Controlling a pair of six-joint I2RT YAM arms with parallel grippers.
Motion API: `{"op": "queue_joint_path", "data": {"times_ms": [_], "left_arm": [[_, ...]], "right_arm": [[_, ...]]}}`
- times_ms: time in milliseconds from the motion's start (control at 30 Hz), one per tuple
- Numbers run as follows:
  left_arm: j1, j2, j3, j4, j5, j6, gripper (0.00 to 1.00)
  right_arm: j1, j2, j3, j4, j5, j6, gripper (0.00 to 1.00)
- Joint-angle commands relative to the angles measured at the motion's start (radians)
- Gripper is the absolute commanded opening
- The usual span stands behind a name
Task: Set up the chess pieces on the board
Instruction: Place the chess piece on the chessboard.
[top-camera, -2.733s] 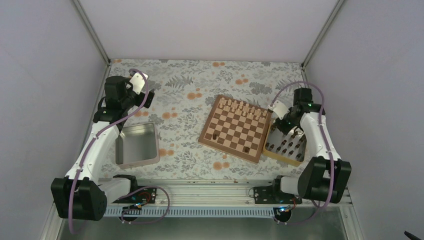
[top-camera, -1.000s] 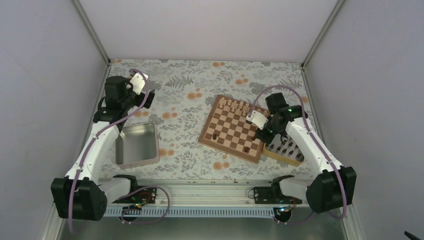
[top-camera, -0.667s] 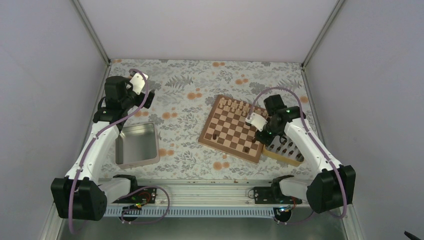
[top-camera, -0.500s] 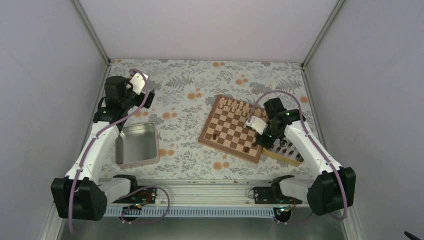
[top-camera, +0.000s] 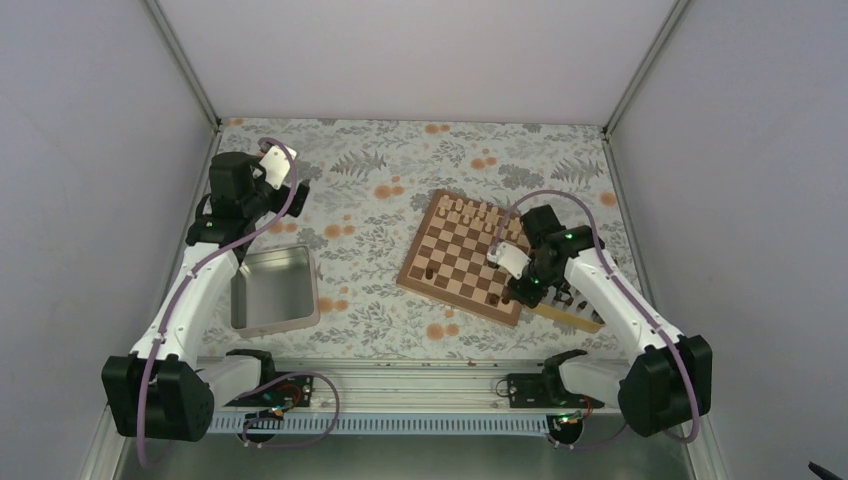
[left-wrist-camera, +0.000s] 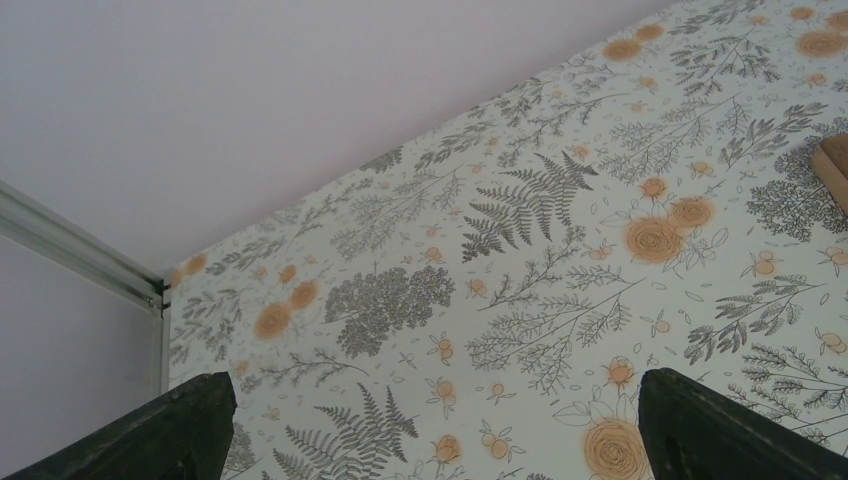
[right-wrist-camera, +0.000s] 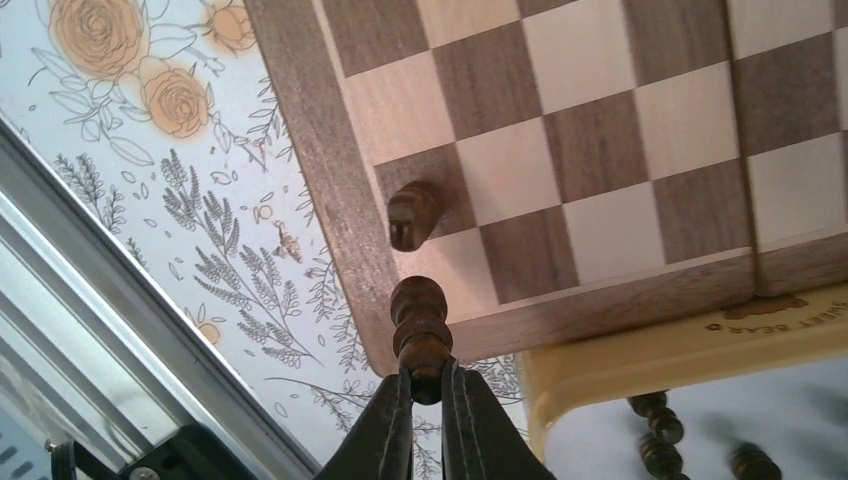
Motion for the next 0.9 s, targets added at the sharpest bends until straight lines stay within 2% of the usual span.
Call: {"op": "queue_joint_path", "data": {"times_ms": [0, 333, 867], "left_arm": [[0.004, -0.009, -0.001, 0.010, 0.016, -0.004, 1.00], [0.004, -0.007, 0.002, 0.009, 0.021, -0.004, 1.00], [0.004, 0.001, 0.003, 0.009, 0.021, -0.002, 1.00]], "right_arm": [[0.026, -0.015, -0.029, 0.012, 0.010, 0.041, 0.07], [0.031, -0.003, -0.074, 0.060, 0.062, 0.050, 0.07], [0.032, 0.034, -0.069, 0.090, 0.050, 0.046, 0.08]]}}
